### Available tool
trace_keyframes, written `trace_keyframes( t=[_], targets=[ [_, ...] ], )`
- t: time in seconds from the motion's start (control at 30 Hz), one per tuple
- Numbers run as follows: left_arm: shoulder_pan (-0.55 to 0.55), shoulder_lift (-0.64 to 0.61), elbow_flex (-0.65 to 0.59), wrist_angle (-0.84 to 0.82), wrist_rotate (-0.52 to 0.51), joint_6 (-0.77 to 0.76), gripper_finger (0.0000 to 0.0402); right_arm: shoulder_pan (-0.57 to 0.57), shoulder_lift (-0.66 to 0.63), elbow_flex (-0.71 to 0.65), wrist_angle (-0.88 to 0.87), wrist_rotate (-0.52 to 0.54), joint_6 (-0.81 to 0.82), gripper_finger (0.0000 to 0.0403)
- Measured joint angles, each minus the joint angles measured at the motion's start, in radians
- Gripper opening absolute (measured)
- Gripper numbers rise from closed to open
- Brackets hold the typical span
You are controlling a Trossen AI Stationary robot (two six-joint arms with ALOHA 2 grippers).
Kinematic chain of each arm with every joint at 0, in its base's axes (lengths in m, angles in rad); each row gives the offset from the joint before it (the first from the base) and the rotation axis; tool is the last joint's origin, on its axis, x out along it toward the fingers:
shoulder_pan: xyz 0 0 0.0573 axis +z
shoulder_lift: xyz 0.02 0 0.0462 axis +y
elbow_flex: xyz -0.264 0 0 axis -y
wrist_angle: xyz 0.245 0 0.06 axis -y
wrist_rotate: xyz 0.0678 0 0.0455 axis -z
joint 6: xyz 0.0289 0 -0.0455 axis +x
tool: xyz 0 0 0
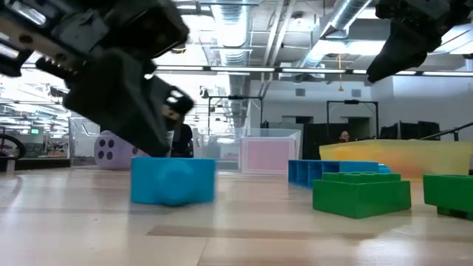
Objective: Pick & Place Toys
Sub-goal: Put the blue game piece into the yellow bin
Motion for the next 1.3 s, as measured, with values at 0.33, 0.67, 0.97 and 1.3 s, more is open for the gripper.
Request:
trace_keyframes(
  t=[0.33, 0.67, 0.97, 1.3],
  targets=[
    [0.001, -0.163, -0.175, 0.134, -0.128, -0.035, 0.0000, 0.000, 0.000, 0.000, 0.000, 0.000, 0.000, 0.0189],
    [-0.026, -0.172, -0.179, 0.292, -0.174, 0.000, 0.0059, 0.000, 0.000, 0.000, 0.001, 0.000, 0.000, 0.0189],
    [-0.062, -0.084, -0.086, 0.272, -0.329, -0.062, 0.0286, 0.000, 0.001, 0.000, 0.004, 0.001, 0.000, 0.0189],
    [-0.077, 0.035, 0.046, 0.019, -0.347, -0.240, 0.0392, 0.000, 0.001, 0.000, 0.005, 0.000, 0.008, 0.0189]
  ],
)
